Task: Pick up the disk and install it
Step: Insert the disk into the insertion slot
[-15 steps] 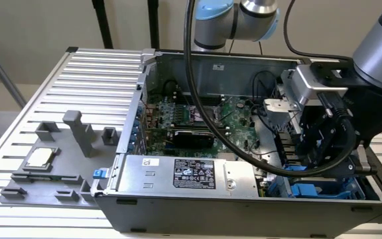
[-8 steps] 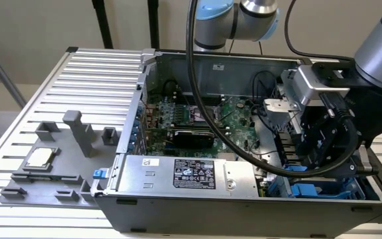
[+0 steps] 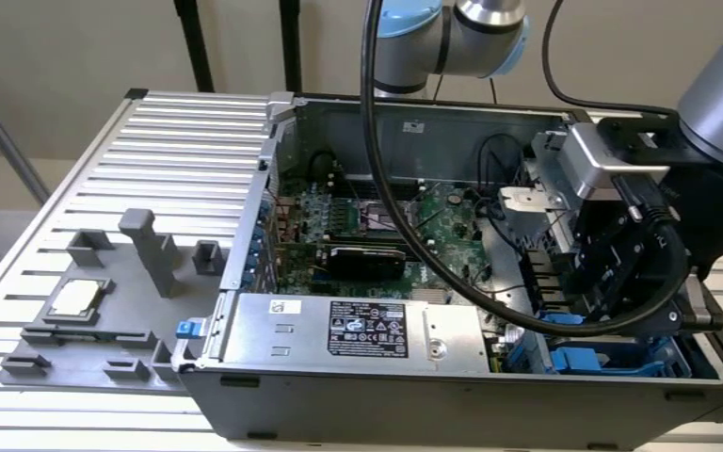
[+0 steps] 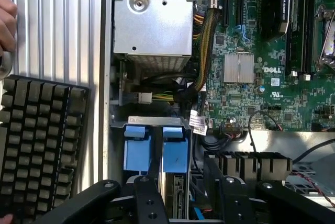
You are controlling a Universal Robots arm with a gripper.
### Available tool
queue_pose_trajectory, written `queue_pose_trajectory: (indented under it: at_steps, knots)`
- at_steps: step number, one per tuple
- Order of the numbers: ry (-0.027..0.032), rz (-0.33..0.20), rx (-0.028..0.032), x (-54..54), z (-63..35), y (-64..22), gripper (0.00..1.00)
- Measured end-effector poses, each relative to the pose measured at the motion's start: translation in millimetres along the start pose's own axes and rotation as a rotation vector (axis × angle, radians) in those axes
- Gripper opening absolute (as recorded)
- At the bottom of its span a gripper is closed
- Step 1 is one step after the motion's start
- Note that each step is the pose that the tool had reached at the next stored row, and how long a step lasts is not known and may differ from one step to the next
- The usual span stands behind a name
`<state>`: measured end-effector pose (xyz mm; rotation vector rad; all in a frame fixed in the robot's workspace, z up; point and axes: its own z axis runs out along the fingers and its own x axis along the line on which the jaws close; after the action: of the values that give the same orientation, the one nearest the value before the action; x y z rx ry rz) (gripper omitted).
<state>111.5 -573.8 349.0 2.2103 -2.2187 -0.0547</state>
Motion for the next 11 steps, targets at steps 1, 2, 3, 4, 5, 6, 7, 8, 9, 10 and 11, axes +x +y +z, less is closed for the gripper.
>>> queue_pose_trajectory:
  at_steps: [1,2,3,4,5,6,7,8,9,10,11]
  knots:
    - [0.0000,0.000,0.0000,0.0,0.0,0.0,1.00]
    - [0.0000,0.000,0.0000,0.0,0.0,0.0,1.00]
    - [0.0001,0.000,0.0000,0.0,0.0,0.0,1.00]
    - [0.0000,0.000,0.0000,0.0,0.0,0.0,1.00]
    - [0.0000,0.000,0.0000,0.0,0.0,0.0,1.00]
    - [0.0001,0.000,0.0000,0.0,0.0,0.0,1.00]
    - [0.0001,0.000,0.0000,0.0,0.0,0.0,1.00]
    - [0.0001,0.000,0.0000,0.0,0.0,0.0,1.00]
    - [0.0001,0.000,0.0000,0.0,0.0,0.0,1.00]
    - [0.0001,0.000,0.0000,0.0,0.0,0.0,1.00]
    - [0.0000,0.000,0.0000,0.0,-0.1,0.0,0.00]
